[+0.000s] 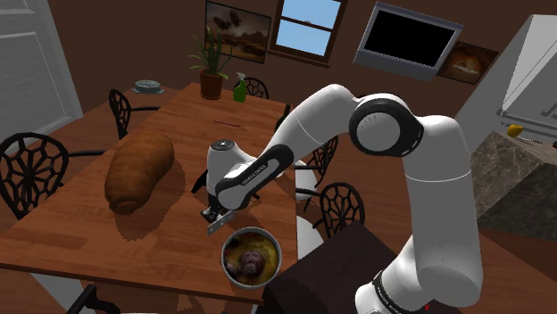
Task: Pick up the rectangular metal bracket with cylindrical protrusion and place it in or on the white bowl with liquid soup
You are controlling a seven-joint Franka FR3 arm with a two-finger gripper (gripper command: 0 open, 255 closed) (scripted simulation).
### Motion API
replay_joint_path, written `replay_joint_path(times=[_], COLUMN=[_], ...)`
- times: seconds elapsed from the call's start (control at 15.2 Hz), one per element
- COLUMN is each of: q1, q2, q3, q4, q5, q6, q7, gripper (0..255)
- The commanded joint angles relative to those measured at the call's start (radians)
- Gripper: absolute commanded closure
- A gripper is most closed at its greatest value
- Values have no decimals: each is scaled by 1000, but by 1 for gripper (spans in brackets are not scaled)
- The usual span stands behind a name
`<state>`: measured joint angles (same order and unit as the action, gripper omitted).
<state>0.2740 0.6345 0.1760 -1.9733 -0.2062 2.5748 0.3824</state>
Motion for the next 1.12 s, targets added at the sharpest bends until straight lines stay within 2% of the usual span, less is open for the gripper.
replay_joint_path(times=[0.0,1.06], q1=[-4,-33], q2=[-23,-194], q3=[6,46], q4=[-5,-24], q5=[6,57], q6=[-18,-168], q7=[-3,-38], gripper=[255,255])
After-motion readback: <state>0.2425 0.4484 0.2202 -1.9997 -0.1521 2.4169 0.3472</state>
